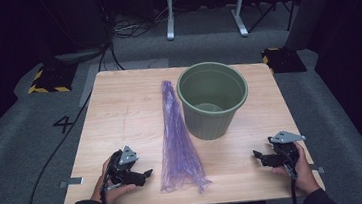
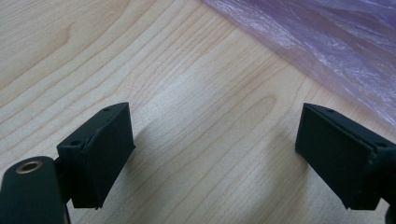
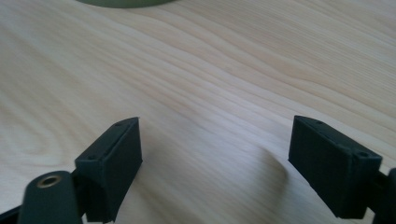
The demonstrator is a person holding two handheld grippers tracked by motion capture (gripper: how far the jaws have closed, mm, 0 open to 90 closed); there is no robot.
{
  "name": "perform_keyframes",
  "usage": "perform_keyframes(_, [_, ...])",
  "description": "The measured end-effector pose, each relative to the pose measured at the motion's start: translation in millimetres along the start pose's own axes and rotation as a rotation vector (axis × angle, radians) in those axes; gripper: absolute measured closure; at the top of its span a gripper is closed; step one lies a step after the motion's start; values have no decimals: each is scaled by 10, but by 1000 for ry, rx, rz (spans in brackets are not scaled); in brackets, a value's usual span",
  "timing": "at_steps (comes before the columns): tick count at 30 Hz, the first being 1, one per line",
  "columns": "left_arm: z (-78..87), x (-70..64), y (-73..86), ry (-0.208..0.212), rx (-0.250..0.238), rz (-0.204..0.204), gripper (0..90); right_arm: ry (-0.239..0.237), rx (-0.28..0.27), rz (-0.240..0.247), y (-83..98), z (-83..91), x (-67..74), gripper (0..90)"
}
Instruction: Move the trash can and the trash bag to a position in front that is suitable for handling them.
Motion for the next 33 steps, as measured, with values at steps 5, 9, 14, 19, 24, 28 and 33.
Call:
perform_keyframes(5, [2,7,5,-2,0,2,113,-67,-35,115,-113,46,337,199])
perform_keyframes(9, [6,-3,12,-4,3,9,112,-115,-56,159,-158,80,556,219])
perform_keyframes(14, [6,-37,7,-8,-1,12,114,-170,-81,177,-212,128,734,230])
perform_keyframes(19, [-15,-155,-27,-2,1,5,120,-215,-120,215,-308,173,956,248])
perform_keyframes(24, [-53,-231,-90,-1,-1,0,119,-247,-110,255,-331,187,1135,238])
perform_keyframes(28, [-69,-265,-116,-1,-1,-3,118,-269,-106,285,-340,193,1281,238])
perform_keyframes(33, [-76,-275,-126,10,-1,-11,118,-309,-117,323,-356,214,1458,241])
Point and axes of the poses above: each handheld gripper's, and its own axes: z roughly backward along the jaws, y roughly out of its underside, x roughly to its left, the point moved 8 cm from there along -z, roughly forward along the jaws, and after that the axes turned 14 degrees about x, right-handed, at the moved point
